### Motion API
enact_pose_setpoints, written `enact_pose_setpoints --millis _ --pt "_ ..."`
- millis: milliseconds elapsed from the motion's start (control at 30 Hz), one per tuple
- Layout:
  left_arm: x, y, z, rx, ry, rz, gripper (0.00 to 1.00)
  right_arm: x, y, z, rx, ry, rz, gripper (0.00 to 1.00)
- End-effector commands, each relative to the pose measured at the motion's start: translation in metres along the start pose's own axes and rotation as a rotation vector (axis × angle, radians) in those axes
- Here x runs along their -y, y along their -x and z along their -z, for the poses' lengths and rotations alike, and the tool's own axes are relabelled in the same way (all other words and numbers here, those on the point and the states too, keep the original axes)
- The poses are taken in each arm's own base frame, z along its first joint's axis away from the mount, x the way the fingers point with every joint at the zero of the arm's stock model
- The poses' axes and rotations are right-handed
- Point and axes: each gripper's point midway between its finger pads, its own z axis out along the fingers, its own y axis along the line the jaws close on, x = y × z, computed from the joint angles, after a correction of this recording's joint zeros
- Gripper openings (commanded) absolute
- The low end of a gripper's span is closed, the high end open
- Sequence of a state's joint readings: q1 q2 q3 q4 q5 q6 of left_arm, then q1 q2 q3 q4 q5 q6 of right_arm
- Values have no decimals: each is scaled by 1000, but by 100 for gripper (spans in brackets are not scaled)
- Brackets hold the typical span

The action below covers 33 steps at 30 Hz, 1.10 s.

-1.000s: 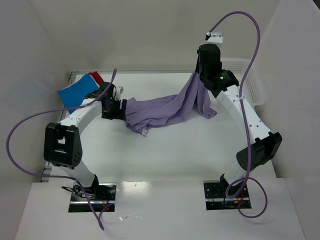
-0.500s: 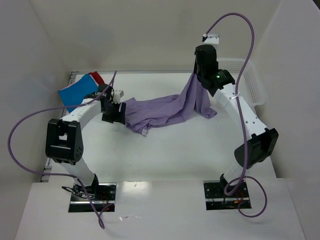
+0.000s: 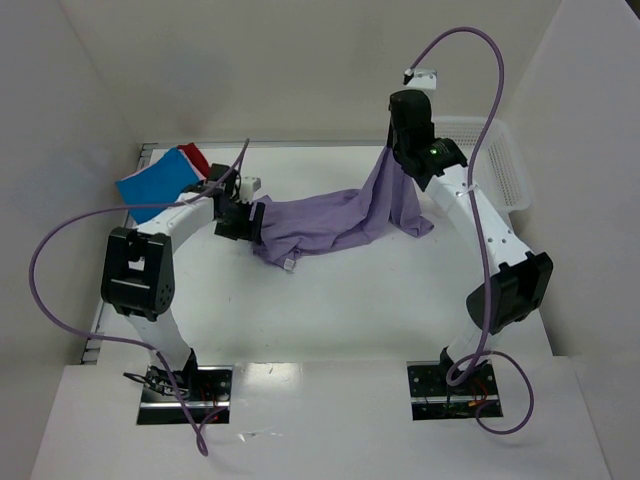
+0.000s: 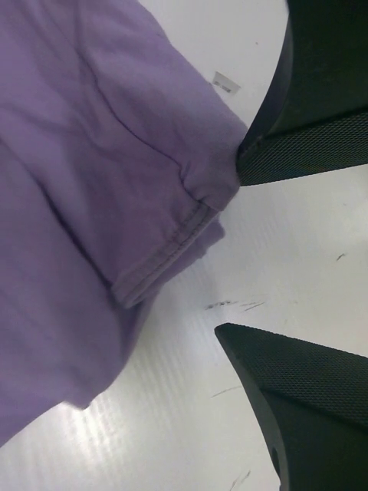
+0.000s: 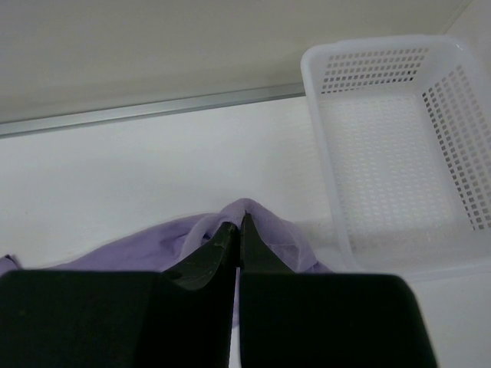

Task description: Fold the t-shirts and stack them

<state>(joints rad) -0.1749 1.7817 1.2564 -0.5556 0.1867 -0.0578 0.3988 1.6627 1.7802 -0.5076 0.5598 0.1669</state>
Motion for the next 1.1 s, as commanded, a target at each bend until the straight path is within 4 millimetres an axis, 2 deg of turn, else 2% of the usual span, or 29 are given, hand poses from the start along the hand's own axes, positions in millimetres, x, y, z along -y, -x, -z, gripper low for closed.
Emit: enact_pose_setpoints --millis 0,133,267,400,633,700,800,833,867,1000,1067 --pt "-1 36 -2 92 17 -23 81 4 29 0 74 -5 -62 0" --pt "5 51 -4 125 -19 -32 83 2 30 -2 74 -5 -62 0" --pt "11 56 -14 135 -49 -44 83 -1 26 -5 65 2 -57 0" --pt "15 66 -16 148 -78 -68 84 -2 23 -8 57 1 -62 0" --pt "30 69 -18 167 -169 -249 84 0 23 -10 56 1 -64 0" --pt "33 64 -21 153 -166 -266 84 0 23 -10 56 1 -64 0" --pt "37 63 -21 156 -192 -277 69 0 25 -10 63 3 -69 0" --pt "37 63 -21 155 -192 -268 61 0 25 -10 63 3 -69 0" --pt "37 63 -21 155 -192 -268 48 0 25 -10 63 3 -69 0" --pt "37 65 -19 154 -183 -250 26 4 22 -13 56 -8 -67 0" --pt "37 73 -9 181 -170 -247 16 9 22 -15 56 -18 -70 0"
